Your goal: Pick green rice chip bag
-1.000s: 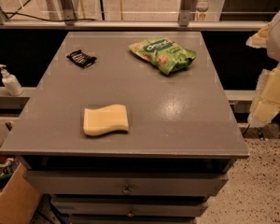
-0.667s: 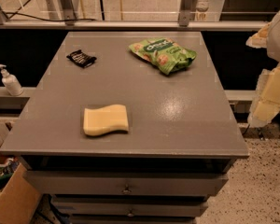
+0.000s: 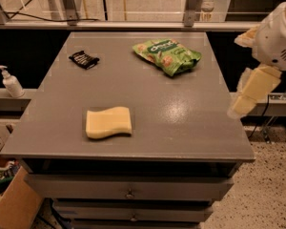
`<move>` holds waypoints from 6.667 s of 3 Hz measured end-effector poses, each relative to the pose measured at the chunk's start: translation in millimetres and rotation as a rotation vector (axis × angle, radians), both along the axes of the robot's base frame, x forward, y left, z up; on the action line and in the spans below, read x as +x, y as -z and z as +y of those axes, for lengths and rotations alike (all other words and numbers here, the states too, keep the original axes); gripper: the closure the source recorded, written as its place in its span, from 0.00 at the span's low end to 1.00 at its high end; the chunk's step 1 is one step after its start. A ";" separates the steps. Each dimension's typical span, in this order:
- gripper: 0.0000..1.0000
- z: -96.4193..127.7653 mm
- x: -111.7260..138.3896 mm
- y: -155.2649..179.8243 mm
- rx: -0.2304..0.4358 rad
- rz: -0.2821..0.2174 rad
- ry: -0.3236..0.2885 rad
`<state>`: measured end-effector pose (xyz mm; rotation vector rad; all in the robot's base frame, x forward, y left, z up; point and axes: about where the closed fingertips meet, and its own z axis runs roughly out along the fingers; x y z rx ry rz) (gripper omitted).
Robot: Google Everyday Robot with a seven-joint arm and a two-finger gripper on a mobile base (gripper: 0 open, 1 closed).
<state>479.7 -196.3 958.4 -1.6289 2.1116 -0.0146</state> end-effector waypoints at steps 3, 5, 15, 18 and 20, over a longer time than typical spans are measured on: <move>0.00 44.1 113.9 3.6 0.267 -0.136 -0.053; 0.00 57.2 156.7 15.4 0.299 -0.156 -0.079; 0.87 6.5 276.9 108.4 0.348 -0.209 0.112; 1.00 11.3 254.5 63.0 0.495 -0.318 0.127; 1.00 8.5 227.8 22.3 0.669 -0.396 0.093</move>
Offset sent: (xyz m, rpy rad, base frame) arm 0.1291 0.0417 0.0004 0.3244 -0.1494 0.0304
